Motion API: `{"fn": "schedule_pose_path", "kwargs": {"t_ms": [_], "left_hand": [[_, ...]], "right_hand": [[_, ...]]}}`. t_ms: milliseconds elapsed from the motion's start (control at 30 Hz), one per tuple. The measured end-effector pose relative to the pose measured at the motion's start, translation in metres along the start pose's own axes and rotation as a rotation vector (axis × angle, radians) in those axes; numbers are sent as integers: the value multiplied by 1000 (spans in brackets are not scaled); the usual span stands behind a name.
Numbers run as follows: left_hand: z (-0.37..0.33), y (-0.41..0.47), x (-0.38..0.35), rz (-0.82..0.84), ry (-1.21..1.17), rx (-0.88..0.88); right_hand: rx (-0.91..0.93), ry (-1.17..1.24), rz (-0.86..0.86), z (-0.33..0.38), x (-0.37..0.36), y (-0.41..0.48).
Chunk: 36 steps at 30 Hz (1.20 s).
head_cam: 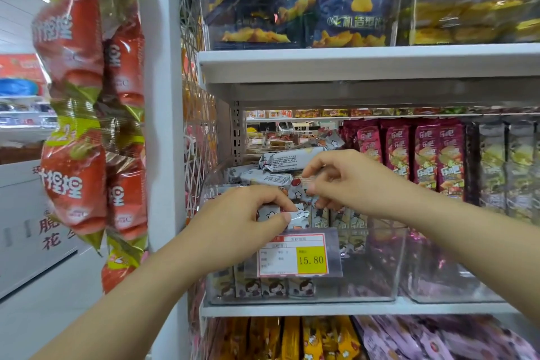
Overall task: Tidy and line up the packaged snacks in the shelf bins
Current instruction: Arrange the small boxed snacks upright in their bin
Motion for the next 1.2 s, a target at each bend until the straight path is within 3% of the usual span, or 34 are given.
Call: {"fn": "schedule_pose_path", "kwargs": {"t_ms": [100,233,400,600,733,867,1067,1200], "left_hand": [[2,1,-1,0,3,10],[2,0,0,-9,5,2],[2,0,0,-7,4,-3],[2,1,0,-9,5,1],[3,1,0,-8,4,0],[1,0,1,-15,-9,0],[-4,-3,4,-43,-19,-45],[-6,-3,3,-2,150,-13]], "right_hand": [[65,-219,-77,6,-2,7],[99,-259,-128,7,-9,15],[167,-112,-409,11,21,3],[163,90,-481,9,38,-10],[228,-32,-426,13,31,-6],[168,-76,-264,10,7,3],[12,77,-25,-4,-18,5],[-60,144,126,-11,-16,3]]}}
Point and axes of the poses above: each hand's wrist, its own y-axis towards the middle knuckle, its own x-axis out of the back of the hand, z = x × y, the point moved 6 cm from there along y, towards the middle knuckle, and after that the axes turned 9 degrees about x, right-handed, at the moved point
